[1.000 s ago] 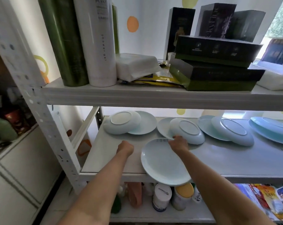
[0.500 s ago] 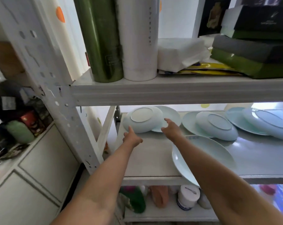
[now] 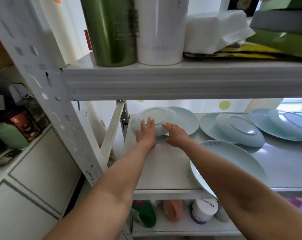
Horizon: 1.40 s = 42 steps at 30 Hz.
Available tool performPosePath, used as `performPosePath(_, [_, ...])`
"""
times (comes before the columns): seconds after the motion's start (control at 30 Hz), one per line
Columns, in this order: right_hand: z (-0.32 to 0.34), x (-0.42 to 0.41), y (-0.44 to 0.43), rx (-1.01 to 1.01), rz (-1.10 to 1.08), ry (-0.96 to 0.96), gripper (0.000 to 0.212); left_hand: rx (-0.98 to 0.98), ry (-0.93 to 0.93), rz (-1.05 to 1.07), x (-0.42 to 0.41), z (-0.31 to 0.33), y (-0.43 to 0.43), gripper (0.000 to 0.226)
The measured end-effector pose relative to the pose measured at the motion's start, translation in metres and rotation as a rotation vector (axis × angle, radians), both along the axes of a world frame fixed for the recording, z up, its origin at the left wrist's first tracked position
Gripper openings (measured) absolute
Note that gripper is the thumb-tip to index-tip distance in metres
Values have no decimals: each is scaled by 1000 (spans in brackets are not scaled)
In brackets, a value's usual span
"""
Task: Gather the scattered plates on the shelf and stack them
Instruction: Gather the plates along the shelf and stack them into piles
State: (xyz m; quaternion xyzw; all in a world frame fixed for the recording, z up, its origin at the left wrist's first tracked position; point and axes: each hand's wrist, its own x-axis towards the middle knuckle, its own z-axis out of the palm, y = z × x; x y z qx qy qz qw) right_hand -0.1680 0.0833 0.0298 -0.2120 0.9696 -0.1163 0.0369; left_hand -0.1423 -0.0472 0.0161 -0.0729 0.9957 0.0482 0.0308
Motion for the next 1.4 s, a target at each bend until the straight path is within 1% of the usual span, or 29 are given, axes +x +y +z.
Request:
performPosePath(0.13, [3, -1, -2, 21, 3, -26, 69, -43, 4, -53, -11, 1, 1, 81])
performPosePath(0.3, [12, -2, -2, 15, -15, -84, 69, -107, 99, -104, -13, 0, 3, 50])
performPosePath(0.43, [13, 0, -2, 15, 2, -84, 70, -157, 136, -134, -14, 4, 4, 46])
performPosePath(0.53, [12, 5, -2, 10, 54, -56, 76, -162, 169, -60, -11, 8, 5, 47])
performPosePath(0.6, [15, 7, -2, 16, 99, -36, 83, -124, 196, 19, -8, 16, 5, 49])
performPosePath(0.7, [23, 8, -4, 32, 132, 14, 94, -72, 252, 114, -7, 33, 4, 37])
performPosePath(0.8, [35, 9, -7, -14, 116, 78, 99, -133, 347, 156, -4, 50, 1, 32])
performPosePath(0.83, [38, 10, -7, -41, 90, 86, 101, -149, 322, 162, -2, 55, -2, 34])
performPosePath(0.9, [43, 11, -6, -92, 11, 51, 105, -156, 277, 198, 1, 60, -10, 35])
performPosePath(0.97, [43, 11, -2, -149, -67, -33, 105, -84, 356, 248, 0, 67, -17, 30])
performPosePath(1.07, [39, 11, 6, -267, -188, -175, 104, -111, 428, 313, 19, 90, -18, 20])
performPosePath(1.1, [38, 10, 8, -318, -232, -219, 103, -76, 423, 307, 19, 88, -18, 21])
performPosePath(1.13, [38, 10, 11, -375, -275, -266, 103, -26, 428, 280, 20, 88, -16, 28])
performPosePath(1.2, [37, 8, 17, -495, -350, -363, 100, 146, 503, 326, 26, 95, -13, 33])
performPosePath(1.3, [41, 7, 27, -678, -450, -442, 91, 518, 541, 478, 30, 109, -6, 38])
performPosePath(1.37, [45, 2, 36, -841, -543, -453, 86, 768, 499, 527, 26, 110, -1, 46])
performPosePath(1.4, [49, 0, 42, -931, -592, -456, 84, 872, 450, 539, 25, 107, 3, 48])
